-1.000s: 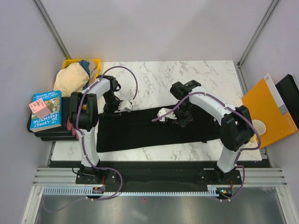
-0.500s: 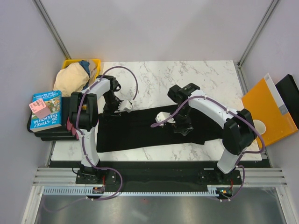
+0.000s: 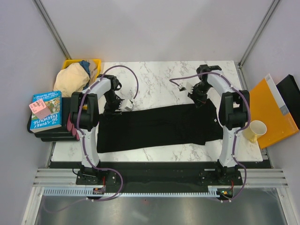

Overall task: Fold and stack the t-shirts
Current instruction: Fold the other side of the tshirt into a rectangle

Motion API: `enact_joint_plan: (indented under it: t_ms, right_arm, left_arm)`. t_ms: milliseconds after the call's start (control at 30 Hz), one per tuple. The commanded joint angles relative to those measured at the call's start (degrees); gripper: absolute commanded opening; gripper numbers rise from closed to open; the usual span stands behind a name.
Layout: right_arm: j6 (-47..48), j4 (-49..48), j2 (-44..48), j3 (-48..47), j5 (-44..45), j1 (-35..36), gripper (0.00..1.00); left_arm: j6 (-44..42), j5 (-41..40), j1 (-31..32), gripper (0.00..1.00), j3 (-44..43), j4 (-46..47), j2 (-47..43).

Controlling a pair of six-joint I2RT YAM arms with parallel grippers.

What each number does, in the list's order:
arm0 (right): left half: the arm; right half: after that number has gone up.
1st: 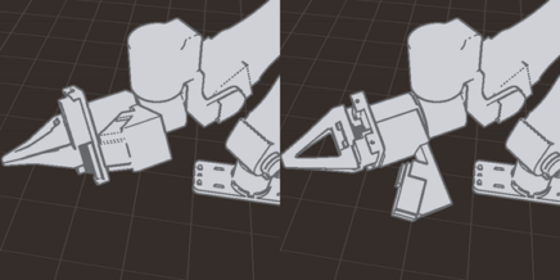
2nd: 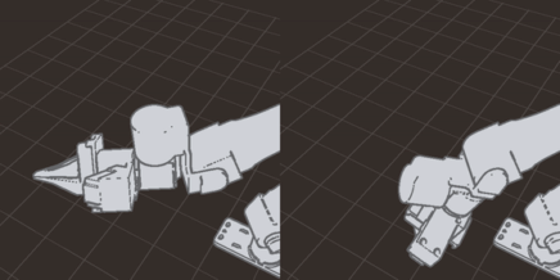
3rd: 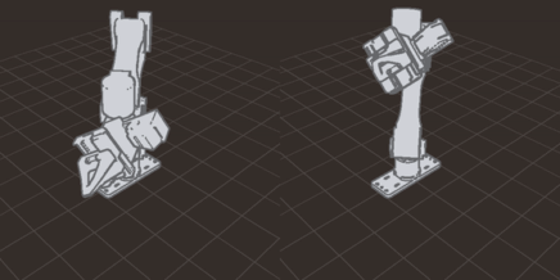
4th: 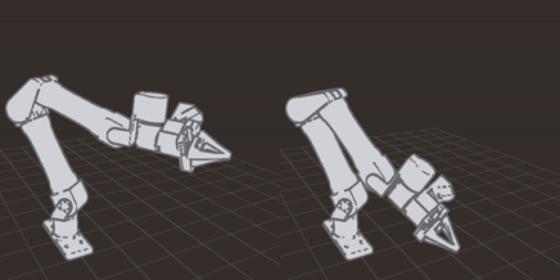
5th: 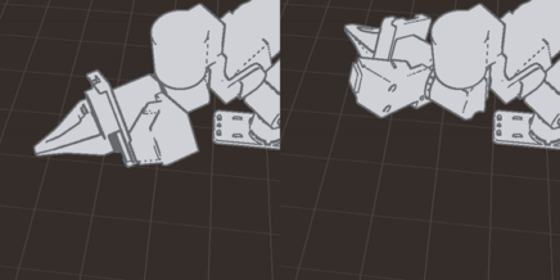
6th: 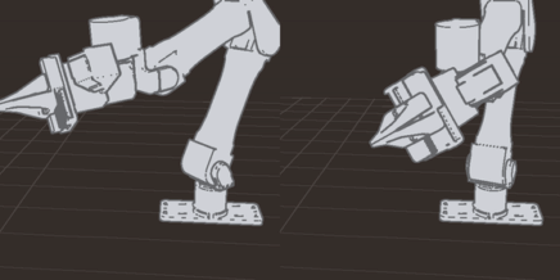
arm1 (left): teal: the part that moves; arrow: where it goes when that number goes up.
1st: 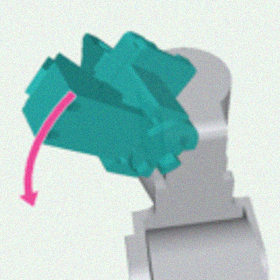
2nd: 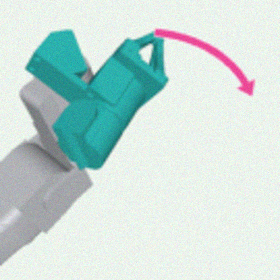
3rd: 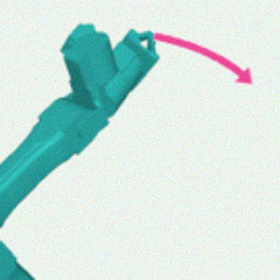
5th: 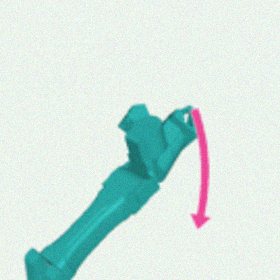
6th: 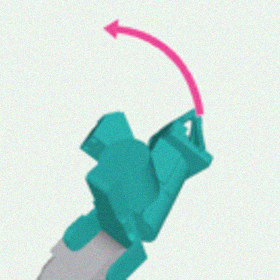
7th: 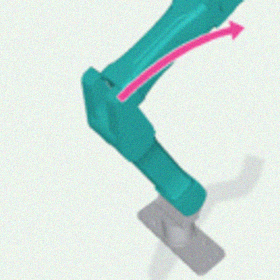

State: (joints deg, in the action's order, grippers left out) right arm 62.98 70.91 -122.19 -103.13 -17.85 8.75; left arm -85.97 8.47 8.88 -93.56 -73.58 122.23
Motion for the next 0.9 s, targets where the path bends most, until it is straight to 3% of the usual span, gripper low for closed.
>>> enact_joint_plan:
  t_ms: [0,267,867]
  right_arm:
    - [-1.29,-0.68,-0.68,-3.13,0.09,-0.31,0.0]
    - [-3.03,-9.37,-2.35,-3.65,3.95,-3.48,0.0]
    - [-5.24,-13.7,-9.21,-3.22,10.11,-6.2,0.0]
  left_arm:
    - [0.9,-0.3,0.43,0.68,-2.5,1.6,0.9]
    - [2.04,-0.29,0.43,0.63,-3.82,2.21,2.48]
    - [3.88,-7.76,-1.41,0.49,0.92,3.53,3.54]
